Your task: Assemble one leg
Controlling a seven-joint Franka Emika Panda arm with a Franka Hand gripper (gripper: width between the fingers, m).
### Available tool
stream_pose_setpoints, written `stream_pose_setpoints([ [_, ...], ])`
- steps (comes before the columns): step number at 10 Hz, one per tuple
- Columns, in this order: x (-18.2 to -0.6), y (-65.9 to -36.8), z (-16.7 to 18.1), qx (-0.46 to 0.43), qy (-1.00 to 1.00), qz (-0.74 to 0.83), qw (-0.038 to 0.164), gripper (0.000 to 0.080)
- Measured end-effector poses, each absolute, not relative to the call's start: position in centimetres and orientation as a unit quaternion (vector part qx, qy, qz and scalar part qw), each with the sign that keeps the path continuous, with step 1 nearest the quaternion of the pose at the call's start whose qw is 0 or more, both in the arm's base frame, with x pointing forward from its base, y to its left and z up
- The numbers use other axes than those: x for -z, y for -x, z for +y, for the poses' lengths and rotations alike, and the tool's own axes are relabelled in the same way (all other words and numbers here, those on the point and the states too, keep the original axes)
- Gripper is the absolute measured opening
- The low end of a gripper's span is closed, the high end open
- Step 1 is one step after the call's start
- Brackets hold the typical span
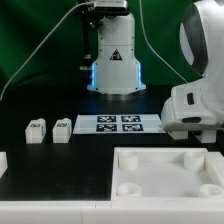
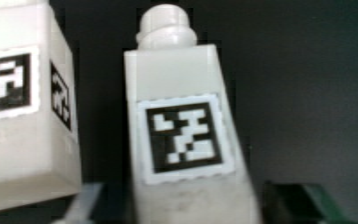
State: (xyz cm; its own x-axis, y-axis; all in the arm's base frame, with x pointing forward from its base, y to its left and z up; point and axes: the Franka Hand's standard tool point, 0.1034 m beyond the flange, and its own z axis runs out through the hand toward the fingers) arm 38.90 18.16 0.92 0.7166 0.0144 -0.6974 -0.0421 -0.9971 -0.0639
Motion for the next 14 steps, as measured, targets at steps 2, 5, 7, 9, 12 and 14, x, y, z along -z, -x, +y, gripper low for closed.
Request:
stream_pose_setpoints([
  [2, -0.9, -38.9, 18.2, -0.376, 0.926, 0.007, 0.038, 0.0294],
  [5, -0.9, -38.9, 18.2, -0.376, 0.926, 0.007, 0.038, 0.0294],
  [7, -0.9, -38.9, 18.2, -0.376, 0.926, 0.007, 0.038, 0.0294],
  [9, -0.9, -38.9, 18.2, -0.376, 0.926, 0.007, 0.038, 0.0294],
  [12, -2.8, -40.8, 17.5, -0.363, 0.93, -0.015, 0.049, 0.0294],
  [14, -6.6, -44.1, 16.0, -0.293, 0.953, -0.025, 0.064, 0.0294],
])
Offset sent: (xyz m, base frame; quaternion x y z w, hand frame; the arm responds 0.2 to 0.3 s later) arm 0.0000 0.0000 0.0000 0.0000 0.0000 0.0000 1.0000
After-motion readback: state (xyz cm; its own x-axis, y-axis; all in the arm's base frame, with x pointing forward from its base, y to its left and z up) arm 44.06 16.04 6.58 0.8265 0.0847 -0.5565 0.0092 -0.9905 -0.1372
